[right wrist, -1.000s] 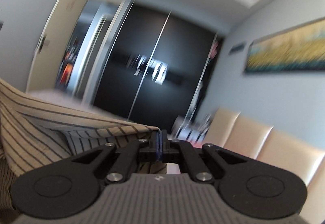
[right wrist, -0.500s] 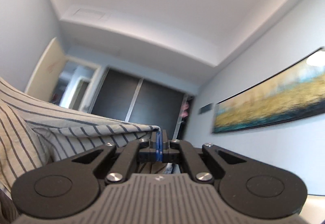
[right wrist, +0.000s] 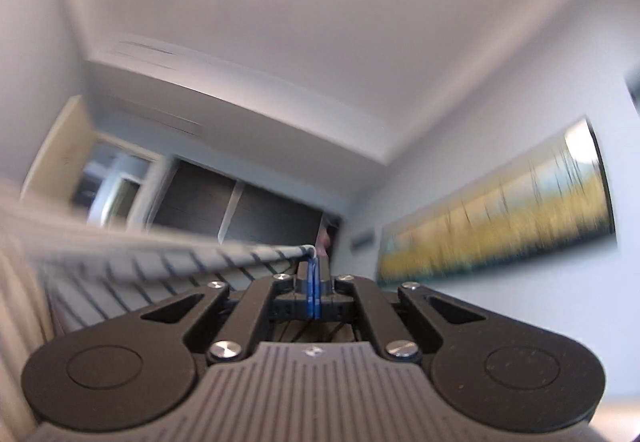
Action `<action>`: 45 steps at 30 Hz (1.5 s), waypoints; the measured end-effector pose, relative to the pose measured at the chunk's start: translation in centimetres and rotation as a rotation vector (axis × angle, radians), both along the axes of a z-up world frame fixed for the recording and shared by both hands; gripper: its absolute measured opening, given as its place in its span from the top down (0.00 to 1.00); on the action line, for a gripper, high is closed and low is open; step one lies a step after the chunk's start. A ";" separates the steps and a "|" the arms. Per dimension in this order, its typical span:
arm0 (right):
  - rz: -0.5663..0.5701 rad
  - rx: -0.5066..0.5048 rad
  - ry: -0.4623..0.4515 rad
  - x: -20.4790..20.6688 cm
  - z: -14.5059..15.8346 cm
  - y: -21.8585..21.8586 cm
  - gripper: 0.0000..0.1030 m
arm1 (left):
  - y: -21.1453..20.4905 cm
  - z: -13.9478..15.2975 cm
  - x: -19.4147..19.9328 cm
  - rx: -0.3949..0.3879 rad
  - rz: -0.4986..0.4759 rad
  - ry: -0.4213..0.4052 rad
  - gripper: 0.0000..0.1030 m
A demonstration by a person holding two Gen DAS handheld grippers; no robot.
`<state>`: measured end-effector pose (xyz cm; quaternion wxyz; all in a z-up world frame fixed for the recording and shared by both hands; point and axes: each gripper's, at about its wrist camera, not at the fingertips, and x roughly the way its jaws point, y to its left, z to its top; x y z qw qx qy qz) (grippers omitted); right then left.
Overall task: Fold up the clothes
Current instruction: 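Lift the striped shirt high with both grippers to shake it out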
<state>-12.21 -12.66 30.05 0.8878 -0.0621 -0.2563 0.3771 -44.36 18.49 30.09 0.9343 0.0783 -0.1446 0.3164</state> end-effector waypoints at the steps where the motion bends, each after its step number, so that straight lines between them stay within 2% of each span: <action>1: 0.010 -0.004 0.009 -0.1 -0.1 0.1 0.99 | -0.3 0.3 -0.5 0.004 0.022 -0.008 1.00; 4: 0.040 -0.014 0.036 -0.3 -0.4 0.4 0.99 | -0.4 0.8 -1.9 -0.004 0.089 -0.052 1.00; 9: 0.089 -0.032 0.082 -0.6 -0.9 0.9 0.99 | 0.7 -0.5 -0.7 -0.074 0.109 -0.011 1.00; 11: 0.044 0.003 0.112 0.4 -0.2 0.3 0.99 | 0.4 -2.0 0.3 -0.076 0.085 0.038 1.00; 14: 0.004 0.050 0.150 2.1 0.9 -1.7 0.99 | -0.2 -2.9 -0.3 -0.080 0.054 0.002 1.00; 17: -0.012 0.036 0.084 0.9 0.1 -3.0 0.99 | -0.6 -2.8 -2.1 -0.100 0.023 -0.057 1.00; 20: -0.026 0.029 0.015 -0.7 -1.4 -3.9 0.99 | -1.5 -2.5 -3.7 -0.083 0.010 -0.070 1.00; 28: -0.039 0.094 -0.032 -3.4 -2.8 -8.5 0.99 | -3.6 -1.5 -6.9 -0.064 -0.073 -0.105 1.00; 33: -0.069 0.152 -0.087 -5.0 -2.1 -11.2 0.99 | -4.7 -0.6 -7.8 -0.032 -0.117 -0.130 1.00; 37: -0.082 0.177 -0.100 -4.4 -1.6 -11.6 0.99 | -4.6 0.0 -7.3 -0.015 -0.131 -0.126 1.00; 42: -0.088 0.178 -0.100 -3.4 -1.7 -9.8 0.99 | -3.5 0.4 -5.6 0.004 -0.120 -0.101 1.00; 45: -0.074 0.133 -0.063 -2.2 -2.3 -7.4 0.99 | -0.7 0.2 -3.1 -0.062 -0.120 -0.043 1.00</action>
